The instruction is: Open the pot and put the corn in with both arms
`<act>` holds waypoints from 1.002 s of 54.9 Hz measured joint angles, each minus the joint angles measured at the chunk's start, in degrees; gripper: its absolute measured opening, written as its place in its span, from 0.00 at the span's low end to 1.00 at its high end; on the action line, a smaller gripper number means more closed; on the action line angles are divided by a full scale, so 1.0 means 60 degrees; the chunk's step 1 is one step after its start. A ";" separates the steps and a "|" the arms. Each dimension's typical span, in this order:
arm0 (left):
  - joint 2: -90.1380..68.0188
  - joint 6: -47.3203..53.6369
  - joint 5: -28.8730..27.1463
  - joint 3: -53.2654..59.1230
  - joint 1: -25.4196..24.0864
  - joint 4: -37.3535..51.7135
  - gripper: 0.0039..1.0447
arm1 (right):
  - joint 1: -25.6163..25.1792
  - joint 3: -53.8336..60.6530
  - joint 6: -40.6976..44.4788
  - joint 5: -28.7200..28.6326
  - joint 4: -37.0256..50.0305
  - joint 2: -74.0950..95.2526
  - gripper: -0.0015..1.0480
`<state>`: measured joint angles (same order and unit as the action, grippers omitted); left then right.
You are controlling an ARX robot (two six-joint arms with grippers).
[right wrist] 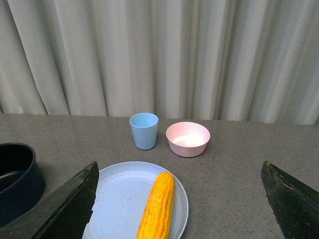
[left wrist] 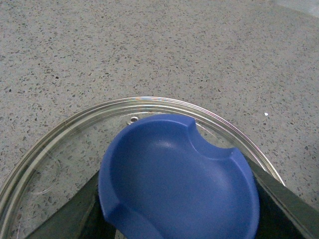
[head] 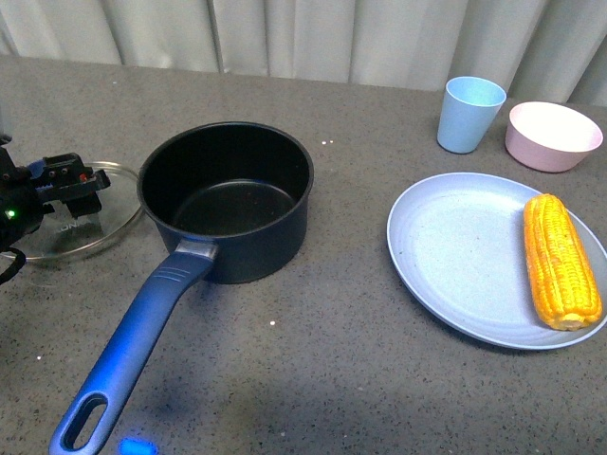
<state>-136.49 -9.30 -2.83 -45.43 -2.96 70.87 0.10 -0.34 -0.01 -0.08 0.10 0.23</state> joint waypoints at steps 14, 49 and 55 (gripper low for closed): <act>0.0095 0.0036 0.0025 0.0106 0.0000 -0.0102 0.96 | 0.0000 0.0000 0.0000 0.0000 0.0000 0.0000 0.91; 0.8561 0.0033 -0.0856 0.4630 -0.0492 -0.2495 0.94 | 0.0000 0.0000 0.0000 0.0000 0.0000 0.0000 0.91; 1.0750 0.0033 -0.0856 0.5428 -0.0499 -0.3672 0.94 | 0.0000 0.0000 0.0000 0.0000 0.0000 0.0000 0.91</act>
<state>-71.99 -9.10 -7.97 -12.86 -5.96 48.84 0.10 -0.34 -0.01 -0.08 0.10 0.23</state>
